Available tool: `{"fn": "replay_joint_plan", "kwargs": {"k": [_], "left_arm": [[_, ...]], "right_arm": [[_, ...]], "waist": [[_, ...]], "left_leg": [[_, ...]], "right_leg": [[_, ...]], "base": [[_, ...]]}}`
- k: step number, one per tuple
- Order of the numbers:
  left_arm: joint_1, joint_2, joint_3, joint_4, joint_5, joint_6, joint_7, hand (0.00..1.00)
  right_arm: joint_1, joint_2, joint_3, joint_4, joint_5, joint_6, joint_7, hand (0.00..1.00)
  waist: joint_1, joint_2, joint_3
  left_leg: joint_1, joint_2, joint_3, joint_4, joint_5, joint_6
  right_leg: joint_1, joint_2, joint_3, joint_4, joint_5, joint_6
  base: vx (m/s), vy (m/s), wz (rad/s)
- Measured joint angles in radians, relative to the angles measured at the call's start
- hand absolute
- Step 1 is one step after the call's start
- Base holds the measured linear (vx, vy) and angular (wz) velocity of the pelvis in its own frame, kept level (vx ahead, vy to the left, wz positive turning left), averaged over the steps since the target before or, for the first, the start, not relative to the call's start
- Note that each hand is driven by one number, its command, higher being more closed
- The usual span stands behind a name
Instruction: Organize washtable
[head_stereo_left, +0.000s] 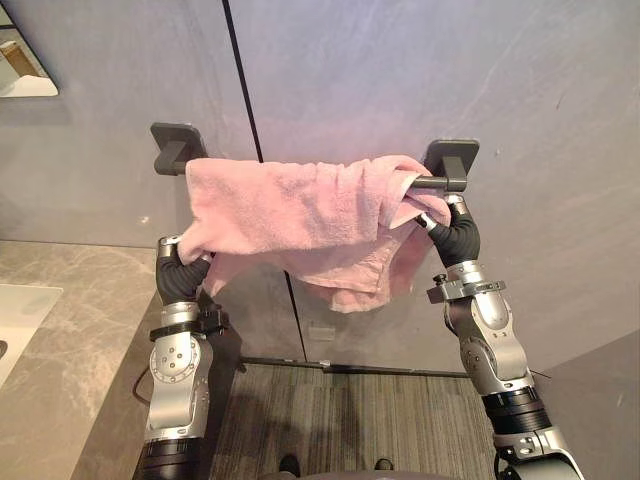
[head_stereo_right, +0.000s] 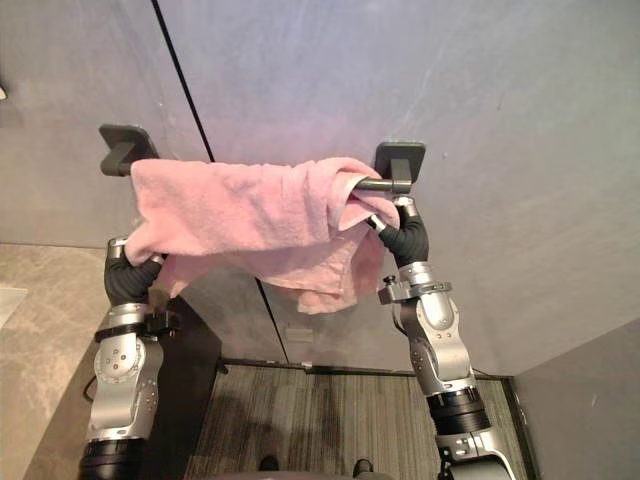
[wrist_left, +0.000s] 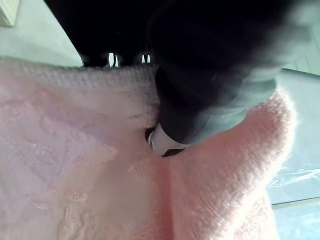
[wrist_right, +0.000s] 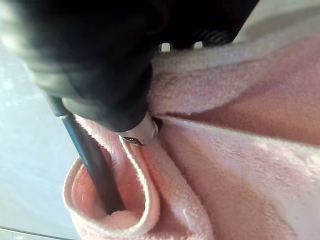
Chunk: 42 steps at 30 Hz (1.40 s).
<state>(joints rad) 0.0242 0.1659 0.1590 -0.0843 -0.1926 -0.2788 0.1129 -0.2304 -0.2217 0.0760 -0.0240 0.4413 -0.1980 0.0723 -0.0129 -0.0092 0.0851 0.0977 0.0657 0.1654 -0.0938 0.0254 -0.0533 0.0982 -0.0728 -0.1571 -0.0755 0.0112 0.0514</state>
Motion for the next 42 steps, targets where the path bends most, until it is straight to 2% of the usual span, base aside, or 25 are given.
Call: {"fn": "replay_joint_plan", "kwargs": {"k": [9,14,22,33,40,41,42], "left_arm": [[0.0,-0.019,0.014,0.075,-0.005,0.005,-0.003,1.0],[-0.002,-0.045,0.043,0.115,-0.012,0.009,-0.002,1.0],[-0.002,-0.045,0.059,0.182,-0.033,0.011,0.003,1.0],[0.008,-0.045,-0.01,0.239,-0.032,0.021,-0.006,1.0],[0.024,-0.045,-0.04,0.249,-0.031,0.029,-0.024,1.0],[0.029,-0.045,-0.042,0.249,-0.031,0.03,-0.025,0.0],[0.03,-0.045,-0.043,0.249,-0.031,0.03,-0.025,0.0]], "right_arm": [[0.066,0.014,-0.004,0.003,0.0,0.01,0.04,1.0],[0.067,0.04,0.006,0.064,0.0,0.019,0.049,1.0],[0.067,0.039,0.074,0.1,-0.001,0.03,0.083,1.0],[0.069,0.043,0.101,0.122,-0.002,0.026,0.081,1.0],[0.074,0.061,0.095,0.147,-0.003,0.008,0.077,1.0],[0.076,0.069,0.087,0.152,-0.004,0.006,0.074,0.0],[0.077,0.071,0.084,0.155,-0.005,0.005,0.072,0.0]], "waist": [[-0.004,0.0,0.0],[-0.003,0.0,0.0],[-0.003,0.0,-0.001],[0.001,-0.006,-0.005],[-0.001,-0.013,-0.008],[0.0,-0.016,-0.01],[0.0,-0.018,-0.011]], "left_leg": [[-0.006,0.0,0.0,0.0,-0.001,0.0],[-0.009,0.0,0.0,0.0,-0.001,0.0],[-0.011,0.001,-0.003,0.0,0.0,0.0],[-0.019,0.002,-0.013,0.006,0.0,0.0],[-0.018,0.003,-0.011,0.007,0.0,0.0],[-0.018,0.003,-0.011,0.007,0.0,0.0],[-0.018,0.003,-0.011,0.007,0.0,0.0]], "right_leg": [[-0.006,0.001,0.003,-0.003,0.0,0.0],[-0.01,0.001,0.003,-0.003,0.001,0.001],[-0.006,0.0,0.0,-0.003,0.001,0.0],[-0.002,0.001,-0.007,-0.002,0.0,0.0],[-0.006,0.001,-0.004,0.003,0.0,0.0],[-0.006,0.001,-0.004,0.003,0.0,0.001],[-0.007,0.001,-0.004,0.003,0.0,0.001]], "base": [[0.0,0.0,0.0],[0.0,0.0,0.0],[0.0,0.0,0.0],[0.0,0.0,0.01],[0.0,0.0,0.0],[0.0,0.0,0.0],[0.0,0.0,0.0]]}}
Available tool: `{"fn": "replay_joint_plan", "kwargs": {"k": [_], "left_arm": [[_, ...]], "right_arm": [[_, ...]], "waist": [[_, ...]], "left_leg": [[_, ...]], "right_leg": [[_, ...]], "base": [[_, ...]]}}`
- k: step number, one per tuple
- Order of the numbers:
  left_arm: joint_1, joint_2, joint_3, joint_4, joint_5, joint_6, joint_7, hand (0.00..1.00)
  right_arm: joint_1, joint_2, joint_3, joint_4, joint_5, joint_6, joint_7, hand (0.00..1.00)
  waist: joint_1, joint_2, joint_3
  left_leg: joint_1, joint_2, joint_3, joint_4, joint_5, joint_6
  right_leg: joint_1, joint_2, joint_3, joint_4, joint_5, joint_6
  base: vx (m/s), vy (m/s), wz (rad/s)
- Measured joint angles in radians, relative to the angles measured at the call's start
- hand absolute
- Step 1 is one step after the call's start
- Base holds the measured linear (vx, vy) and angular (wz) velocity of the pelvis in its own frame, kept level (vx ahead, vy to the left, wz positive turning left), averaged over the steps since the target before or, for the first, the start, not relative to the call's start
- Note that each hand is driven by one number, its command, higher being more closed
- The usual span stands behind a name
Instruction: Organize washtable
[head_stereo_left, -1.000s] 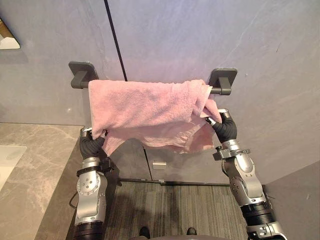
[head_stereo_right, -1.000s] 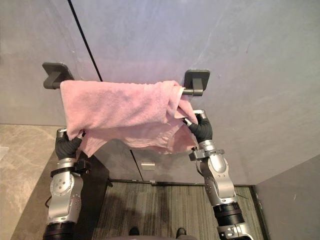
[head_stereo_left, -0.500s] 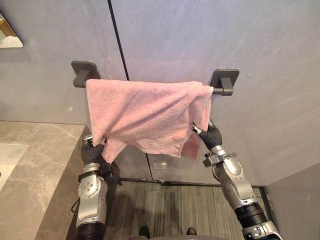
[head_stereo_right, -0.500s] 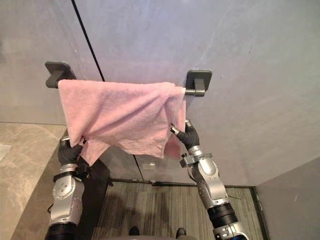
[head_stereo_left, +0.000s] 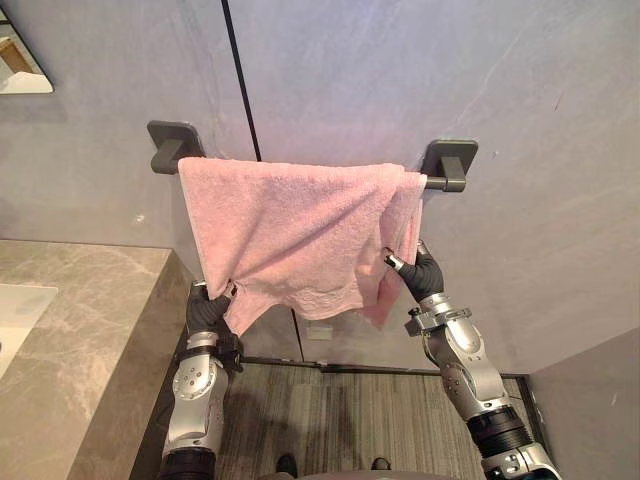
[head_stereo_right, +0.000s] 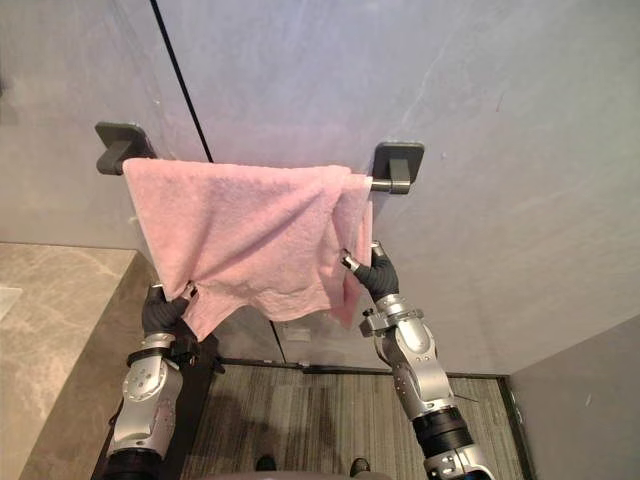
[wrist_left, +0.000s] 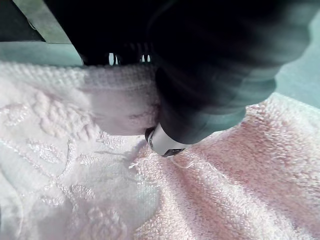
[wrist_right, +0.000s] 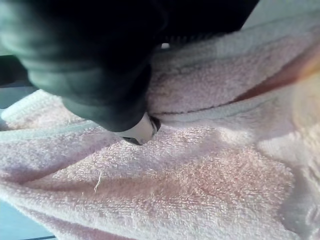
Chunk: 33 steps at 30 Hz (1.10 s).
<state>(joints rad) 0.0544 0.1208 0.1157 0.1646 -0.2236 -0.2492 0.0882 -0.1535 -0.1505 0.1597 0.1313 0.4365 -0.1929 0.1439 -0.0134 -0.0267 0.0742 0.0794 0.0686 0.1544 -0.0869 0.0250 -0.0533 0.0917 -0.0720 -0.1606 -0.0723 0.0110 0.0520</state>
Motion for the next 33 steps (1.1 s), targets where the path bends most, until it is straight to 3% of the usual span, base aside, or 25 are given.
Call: {"fn": "replay_joint_plan", "kwargs": {"k": [11,20,28,33], "left_arm": [[0.015,-0.001,-0.003,0.0,0.001,0.006,0.002,0.0],[0.028,-0.034,0.036,-0.008,0.001,0.007,0.006,0.0],[0.086,-0.04,0.21,-0.091,-0.006,0.009,0.013,0.0],[0.086,-0.038,0.345,-0.192,-0.066,0.002,0.029,0.0]], "right_arm": [[0.049,0.018,-0.009,0.012,-0.064,0.006,-0.034,0.0],[0.123,0.047,-0.092,0.037,-0.139,0.028,-0.06,0.0],[0.238,0.048,-0.32,-0.068,-0.162,0.03,-0.091,0.0],[0.273,0.044,-0.511,-0.184,-0.143,0.025,-0.128,0.0]], "waist": [[0.0,-0.007,-0.003],[-0.003,-0.009,-0.002],[-0.012,-0.008,-0.002],[-0.027,-0.008,-0.002]], "left_leg": [[0.002,0.001,0.012,-0.001,0.0,0.0],[0.006,0.0,0.016,-0.006,-0.001,0.0],[0.01,-0.001,0.016,-0.006,-0.004,-0.001],[0.015,-0.001,0.021,-0.006,-0.004,-0.001]], "right_leg": [[-0.005,0.0,0.011,0.003,0.0,0.0],[-0.006,0.0,0.014,0.003,0.0,0.0],[-0.007,0.0,0.013,-0.001,-0.001,0.001],[-0.004,0.0,0.018,-0.001,0.0,0.001]], "base": [[0.0,0.0,-0.02],[0.0,0.0,0.0],[0.0,0.0,0.0],[0.0,-0.001,-0.02]]}}
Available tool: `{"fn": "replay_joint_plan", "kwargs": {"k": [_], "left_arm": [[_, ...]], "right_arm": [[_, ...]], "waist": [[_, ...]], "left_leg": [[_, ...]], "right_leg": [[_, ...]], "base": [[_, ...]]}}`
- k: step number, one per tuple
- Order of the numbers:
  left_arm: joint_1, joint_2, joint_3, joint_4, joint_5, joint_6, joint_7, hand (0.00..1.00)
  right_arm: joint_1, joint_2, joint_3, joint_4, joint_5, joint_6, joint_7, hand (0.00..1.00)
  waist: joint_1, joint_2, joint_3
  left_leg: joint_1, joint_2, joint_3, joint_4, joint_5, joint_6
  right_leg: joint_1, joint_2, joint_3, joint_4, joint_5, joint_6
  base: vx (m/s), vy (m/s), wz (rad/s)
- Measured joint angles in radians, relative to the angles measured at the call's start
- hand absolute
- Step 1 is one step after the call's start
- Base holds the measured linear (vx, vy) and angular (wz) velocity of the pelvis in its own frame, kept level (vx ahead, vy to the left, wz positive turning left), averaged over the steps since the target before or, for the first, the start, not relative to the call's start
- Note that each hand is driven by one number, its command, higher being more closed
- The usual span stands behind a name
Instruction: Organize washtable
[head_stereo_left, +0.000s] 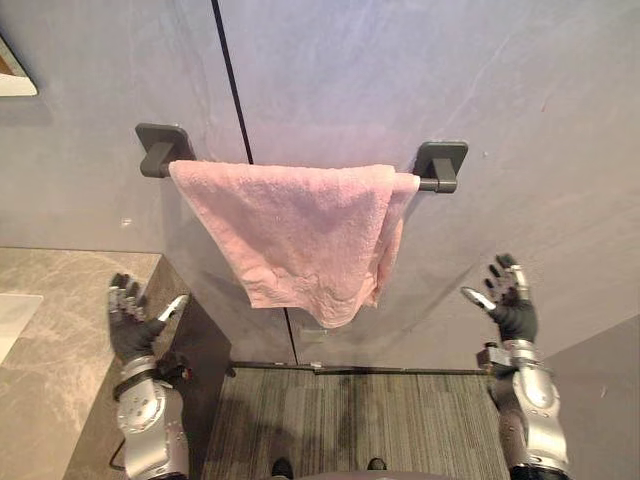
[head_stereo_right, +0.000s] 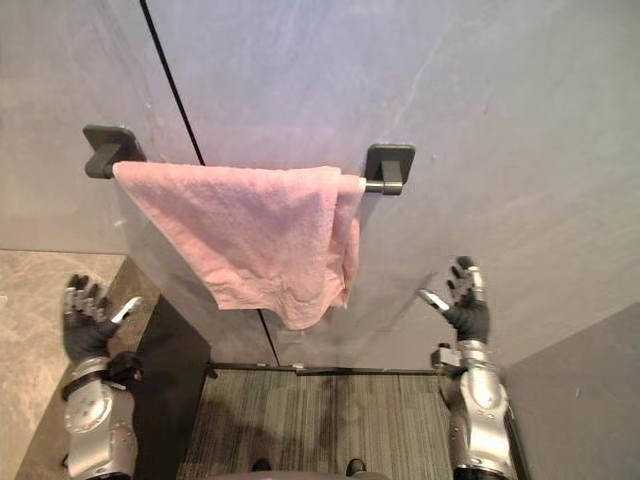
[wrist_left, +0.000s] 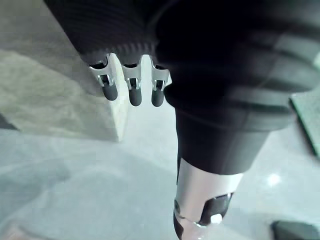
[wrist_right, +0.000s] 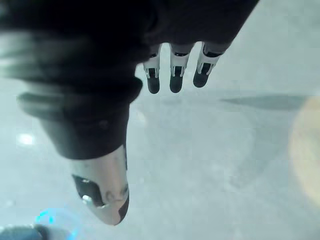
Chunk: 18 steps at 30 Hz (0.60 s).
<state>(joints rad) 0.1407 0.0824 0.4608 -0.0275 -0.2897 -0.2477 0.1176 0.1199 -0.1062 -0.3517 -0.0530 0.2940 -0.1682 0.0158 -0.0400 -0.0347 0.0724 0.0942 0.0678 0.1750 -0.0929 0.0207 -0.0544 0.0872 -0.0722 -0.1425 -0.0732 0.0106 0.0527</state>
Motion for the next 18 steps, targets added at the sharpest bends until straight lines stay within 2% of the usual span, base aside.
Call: {"fn": "replay_joint_plan", "kwargs": {"k": [4,8,11,14,17,18], "left_arm": [[0.0,0.0,0.062,-0.144,-0.033,-0.024,0.019,0.0],[0.0,0.0,0.075,-0.298,-0.056,-0.053,0.018,0.0],[-0.001,0.001,0.064,-0.449,-0.096,-0.091,0.011,0.0],[-0.003,0.024,-0.009,-0.562,-0.156,-0.128,-0.034,0.0],[-0.007,0.077,-0.163,-0.614,-0.263,-0.133,-0.11,0.0],[-0.011,0.099,-0.244,-0.618,-0.305,-0.13,-0.151,0.0]], "right_arm": [[0.002,-0.003,-0.129,-0.117,0.029,-0.021,-0.04,0.0],[0.0,-0.024,-0.162,-0.245,0.029,-0.036,-0.059,0.0],[-0.017,-0.047,-0.158,-0.388,0.032,-0.075,-0.055,0.0],[-0.07,-0.094,-0.098,-0.497,0.075,-0.124,-0.028,0.0],[-0.155,-0.128,0.056,-0.546,0.145,-0.162,0.025,0.0],[-0.182,-0.139,0.124,-0.554,0.177,-0.172,0.053,0.0]], "waist": [[-0.007,0.003,0.0],[-0.011,0.005,0.001],[-0.015,0.01,0.001],[-0.024,0.015,-0.001],[-0.03,0.024,-0.007],[-0.03,0.028,-0.009]], "left_leg": [[0.009,0.0,0.005,0.0,-0.003,0.0],[0.012,0.0,0.005,0.0,-0.003,0.0],[0.017,0.0,0.007,0.0,-0.005,0.0],[0.021,-0.001,0.012,0.002,-0.005,0.001],[0.025,0.0,0.016,0.003,-0.005,0.001],[0.026,0.0,0.016,0.004,-0.005,0.001]], "right_leg": [[0.006,0.0,0.004,-0.001,0.0,0.0],[0.01,0.0,0.004,-0.001,0.0,0.0],[0.013,0.0,0.006,-0.001,0.0,0.0],[0.015,-0.001,0.007,0.001,0.0,0.0],[0.016,-0.001,0.009,0.005,0.0,0.0],[0.016,-0.001,0.01,0.007,0.0,0.0]], "base": [[-0.01,-0.003,-0.03],[0.0,0.0,0.0],[-0.01,-0.003,-0.01],[-0.03,-0.013,-0.04],[-0.04,-0.013,-0.04],[-0.04,-0.012,-0.01]]}}
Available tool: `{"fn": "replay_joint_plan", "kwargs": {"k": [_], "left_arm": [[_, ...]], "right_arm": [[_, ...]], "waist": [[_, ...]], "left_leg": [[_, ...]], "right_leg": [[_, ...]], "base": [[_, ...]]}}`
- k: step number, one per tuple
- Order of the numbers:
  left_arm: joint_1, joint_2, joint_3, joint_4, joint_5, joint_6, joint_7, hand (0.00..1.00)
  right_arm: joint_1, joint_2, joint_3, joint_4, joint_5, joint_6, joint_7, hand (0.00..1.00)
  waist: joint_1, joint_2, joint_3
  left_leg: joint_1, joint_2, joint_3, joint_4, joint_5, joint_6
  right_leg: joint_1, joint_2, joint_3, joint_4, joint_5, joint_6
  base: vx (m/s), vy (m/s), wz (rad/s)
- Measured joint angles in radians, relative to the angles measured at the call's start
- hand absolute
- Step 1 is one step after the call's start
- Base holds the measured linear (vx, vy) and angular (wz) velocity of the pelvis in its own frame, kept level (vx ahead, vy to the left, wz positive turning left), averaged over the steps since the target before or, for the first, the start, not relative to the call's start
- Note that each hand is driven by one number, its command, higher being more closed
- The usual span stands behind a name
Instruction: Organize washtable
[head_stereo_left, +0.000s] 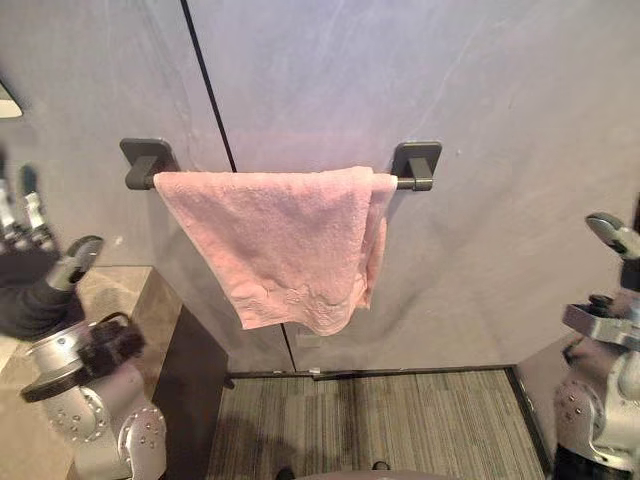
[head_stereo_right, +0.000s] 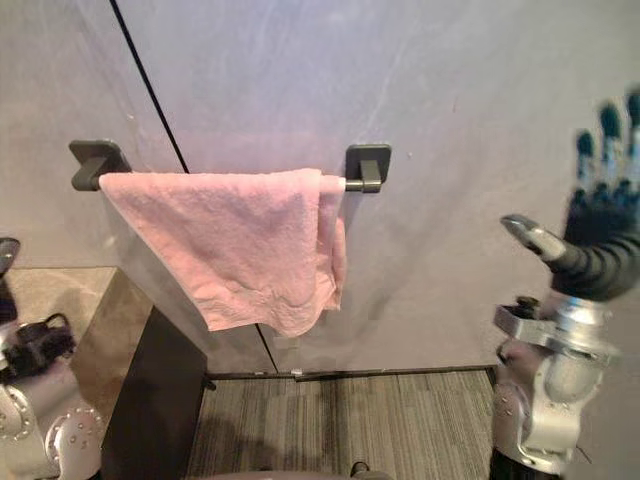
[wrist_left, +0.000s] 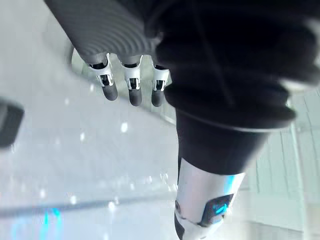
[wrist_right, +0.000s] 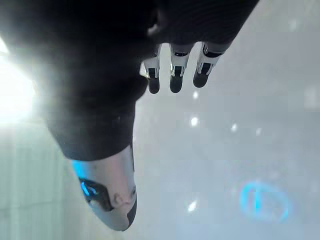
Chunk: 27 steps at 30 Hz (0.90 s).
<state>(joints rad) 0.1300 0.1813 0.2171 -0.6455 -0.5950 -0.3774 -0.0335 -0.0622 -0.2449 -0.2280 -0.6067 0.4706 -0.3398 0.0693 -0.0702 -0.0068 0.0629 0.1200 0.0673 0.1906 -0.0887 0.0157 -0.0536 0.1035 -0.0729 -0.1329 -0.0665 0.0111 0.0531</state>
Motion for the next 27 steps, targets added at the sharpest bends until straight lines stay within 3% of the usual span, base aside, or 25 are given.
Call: {"fn": "replay_joint_plan", "kwargs": {"k": [3,6,10,15,20,27], "left_arm": [[-0.011,0.057,-0.246,0.005,-0.082,0.026,-0.113,0.0],[-0.044,0.098,-0.348,0.06,-0.12,0.052,-0.17,0.0],[-0.044,0.179,-0.448,0.175,-0.154,0.107,-0.254,0.0],[-0.037,0.221,-0.473,0.259,-0.145,0.134,-0.294,0.0],[-0.033,0.222,-0.472,0.323,-0.106,0.134,-0.291,0.0],[-0.032,0.207,-0.469,0.404,0.007,0.135,-0.251,0.0]], "right_arm": [[-0.082,-0.042,0.236,0.0,0.07,-0.002,0.072,0.0],[-0.133,-0.077,0.367,0.005,0.09,0.002,0.115,0.0],[-0.163,-0.135,0.508,0.05,0.137,0.042,0.186,0.0],[-0.157,-0.195,0.597,0.14,0.16,0.095,0.237,0.0],[-0.135,-0.215,0.654,0.216,0.155,0.129,0.25,0.0],[-0.126,-0.209,0.738,0.358,0.058,0.172,0.26,0.0]], "waist": [[-0.001,0.006,0.0],[0.001,0.01,0.001],[0.001,0.011,0.003],[0.002,0.012,0.005],[0.004,0.011,0.008],[0.018,0.01,0.016]], "left_leg": [[0.004,0.001,0.002,0.002,0.0,0.0],[0.01,0.001,0.003,0.002,0.0,0.0],[0.024,0.001,0.007,0.0,0.0,0.001],[0.025,0.001,0.009,-0.001,0.0,0.001],[0.025,0.001,0.01,-0.004,0.0,0.001],[0.013,0.0,0.001,-0.005,0.0,0.0]], "right_leg": [[0.0,0.001,0.002,0.007,0.0,0.0],[0.005,0.001,0.004,0.01,0.0,0.0],[0.015,0.001,0.007,0.01,0.0,0.0],[0.014,0.001,0.015,0.01,0.0,0.0],[0.014,0.001,0.016,0.008,0.0,0.0],[0.013,0.001,0.001,-0.004,0.0,0.0]], "base": [[-0.04,-0.014,-0.02],[-0.03,-0.012,-0.01],[-0.02,-0.005,-0.01],[-0.02,-0.005,-0.01],[0.0,0.0,0.0],[0.0,-0.011,0.03]]}}
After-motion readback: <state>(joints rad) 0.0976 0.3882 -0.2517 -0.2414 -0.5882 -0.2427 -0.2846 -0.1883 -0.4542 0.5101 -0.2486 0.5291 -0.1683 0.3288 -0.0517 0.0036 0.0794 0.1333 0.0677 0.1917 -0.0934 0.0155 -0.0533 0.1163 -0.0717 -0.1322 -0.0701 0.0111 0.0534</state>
